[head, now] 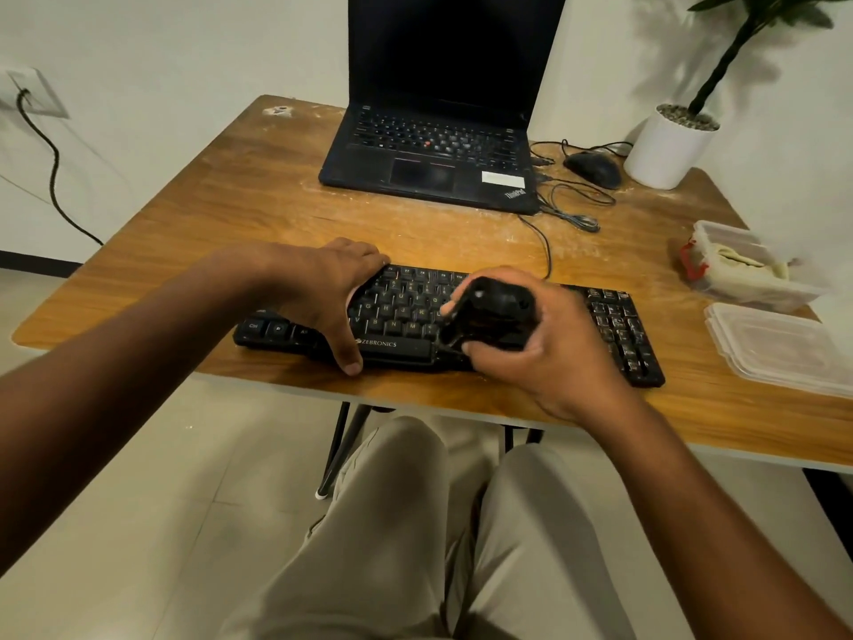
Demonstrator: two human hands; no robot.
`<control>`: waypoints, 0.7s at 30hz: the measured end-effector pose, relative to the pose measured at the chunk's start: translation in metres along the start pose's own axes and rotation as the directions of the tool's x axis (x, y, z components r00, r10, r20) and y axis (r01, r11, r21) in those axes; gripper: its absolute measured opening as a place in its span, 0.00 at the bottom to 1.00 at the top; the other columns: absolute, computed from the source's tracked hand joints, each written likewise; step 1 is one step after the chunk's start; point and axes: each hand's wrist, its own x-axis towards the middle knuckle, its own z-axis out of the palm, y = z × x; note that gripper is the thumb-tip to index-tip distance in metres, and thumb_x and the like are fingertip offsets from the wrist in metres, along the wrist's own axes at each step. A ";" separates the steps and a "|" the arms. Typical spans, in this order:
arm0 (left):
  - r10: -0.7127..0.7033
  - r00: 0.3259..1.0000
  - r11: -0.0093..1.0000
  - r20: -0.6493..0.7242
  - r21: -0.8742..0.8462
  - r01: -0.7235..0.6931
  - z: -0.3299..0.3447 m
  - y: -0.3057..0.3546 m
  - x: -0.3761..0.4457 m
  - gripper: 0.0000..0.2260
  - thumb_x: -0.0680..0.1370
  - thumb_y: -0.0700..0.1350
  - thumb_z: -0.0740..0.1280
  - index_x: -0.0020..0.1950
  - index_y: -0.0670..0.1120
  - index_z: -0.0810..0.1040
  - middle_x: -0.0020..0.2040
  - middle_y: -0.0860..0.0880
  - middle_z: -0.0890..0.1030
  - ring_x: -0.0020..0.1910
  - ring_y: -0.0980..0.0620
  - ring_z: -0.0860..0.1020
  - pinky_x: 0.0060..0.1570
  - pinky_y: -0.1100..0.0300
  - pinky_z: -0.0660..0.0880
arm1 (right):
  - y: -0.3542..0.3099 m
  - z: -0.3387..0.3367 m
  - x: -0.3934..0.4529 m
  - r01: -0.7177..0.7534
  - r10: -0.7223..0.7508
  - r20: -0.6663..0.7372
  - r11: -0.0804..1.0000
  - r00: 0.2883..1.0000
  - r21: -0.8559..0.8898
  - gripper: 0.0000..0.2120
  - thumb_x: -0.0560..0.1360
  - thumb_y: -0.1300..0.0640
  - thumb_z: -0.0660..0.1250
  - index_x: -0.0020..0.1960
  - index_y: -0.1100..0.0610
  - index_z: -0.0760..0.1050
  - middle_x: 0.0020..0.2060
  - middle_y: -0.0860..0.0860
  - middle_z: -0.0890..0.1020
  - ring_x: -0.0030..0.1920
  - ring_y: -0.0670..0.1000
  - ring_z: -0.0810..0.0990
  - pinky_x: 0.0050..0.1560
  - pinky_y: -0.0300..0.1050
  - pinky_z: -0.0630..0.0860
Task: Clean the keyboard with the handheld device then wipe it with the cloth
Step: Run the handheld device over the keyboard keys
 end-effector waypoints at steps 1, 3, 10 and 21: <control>-0.001 1.000 1.000 0.001 0.004 0.001 0.000 0.000 0.000 0.63 0.62 0.59 0.83 0.84 0.51 0.45 0.82 0.53 0.51 0.79 0.50 0.51 0.79 0.48 0.55 | 0.002 0.003 0.000 0.001 0.001 0.031 0.999 1.000 -0.041 0.23 0.70 0.62 0.78 0.61 0.45 0.79 0.52 0.42 0.84 0.56 0.40 0.81 0.56 0.36 0.79; -0.004 1.000 1.000 0.001 0.005 0.004 0.000 0.001 0.000 0.62 0.62 0.58 0.83 0.84 0.51 0.45 0.82 0.52 0.52 0.80 0.50 0.51 0.78 0.49 0.55 | 0.007 -0.003 -0.004 -0.003 0.011 0.066 0.992 0.998 -0.122 0.23 0.70 0.62 0.77 0.61 0.45 0.79 0.51 0.42 0.84 0.55 0.40 0.81 0.55 0.36 0.80; -0.001 1.000 1.000 0.002 0.008 0.001 0.001 -0.002 0.001 0.63 0.62 0.59 0.83 0.84 0.50 0.44 0.82 0.53 0.51 0.80 0.50 0.50 0.78 0.50 0.54 | 0.011 -0.047 -0.019 -0.036 0.028 -0.036 0.975 0.999 -0.221 0.22 0.68 0.63 0.78 0.60 0.49 0.81 0.48 0.43 0.86 0.50 0.41 0.83 0.51 0.38 0.80; -0.001 1.000 1.000 0.005 -0.003 0.001 0.001 -0.003 0.002 0.64 0.61 0.59 0.83 0.84 0.50 0.45 0.82 0.53 0.51 0.80 0.50 0.50 0.78 0.49 0.54 | 0.004 0.000 -0.001 0.014 0.000 0.073 0.980 0.997 -0.198 0.24 0.70 0.63 0.77 0.63 0.47 0.79 0.49 0.39 0.83 0.52 0.38 0.80 0.50 0.33 0.80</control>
